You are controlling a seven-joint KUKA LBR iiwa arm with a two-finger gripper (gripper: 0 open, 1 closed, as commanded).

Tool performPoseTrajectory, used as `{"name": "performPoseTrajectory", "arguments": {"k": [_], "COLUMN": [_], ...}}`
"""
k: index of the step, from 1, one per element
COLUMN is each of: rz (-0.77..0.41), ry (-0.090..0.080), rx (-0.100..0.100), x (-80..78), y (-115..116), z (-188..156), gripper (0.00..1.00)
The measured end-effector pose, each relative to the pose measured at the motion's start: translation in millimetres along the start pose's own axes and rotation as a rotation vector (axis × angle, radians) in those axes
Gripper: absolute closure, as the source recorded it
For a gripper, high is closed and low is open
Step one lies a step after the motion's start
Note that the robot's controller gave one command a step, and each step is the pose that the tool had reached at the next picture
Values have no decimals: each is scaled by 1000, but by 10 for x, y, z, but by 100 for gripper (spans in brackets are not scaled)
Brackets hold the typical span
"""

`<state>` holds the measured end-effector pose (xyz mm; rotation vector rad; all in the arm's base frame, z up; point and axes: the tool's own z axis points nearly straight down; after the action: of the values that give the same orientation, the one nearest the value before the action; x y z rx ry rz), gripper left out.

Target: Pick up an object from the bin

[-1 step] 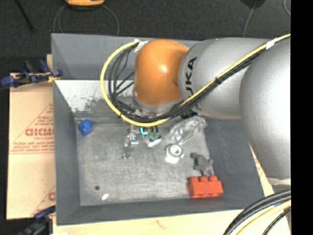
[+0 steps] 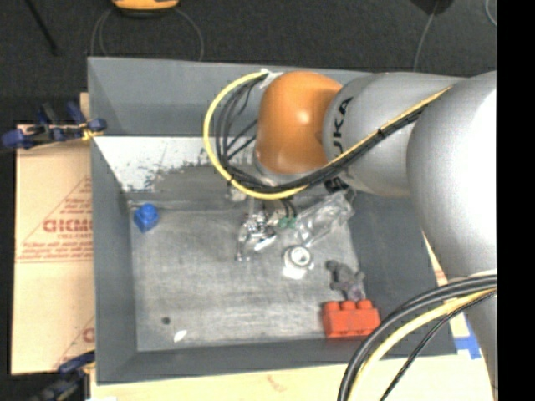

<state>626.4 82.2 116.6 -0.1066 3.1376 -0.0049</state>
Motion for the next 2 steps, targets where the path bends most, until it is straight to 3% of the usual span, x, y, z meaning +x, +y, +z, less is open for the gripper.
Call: {"name": "performPoseTrajectory", "arguments": {"k": [1, 2], "rz": [-139, -158], "ry": [-8, -10], "rx": [-4, -3], "x": [-93, -133], "y": [-818, -771], "z": [426, 423], "gripper": [0, 0]}}
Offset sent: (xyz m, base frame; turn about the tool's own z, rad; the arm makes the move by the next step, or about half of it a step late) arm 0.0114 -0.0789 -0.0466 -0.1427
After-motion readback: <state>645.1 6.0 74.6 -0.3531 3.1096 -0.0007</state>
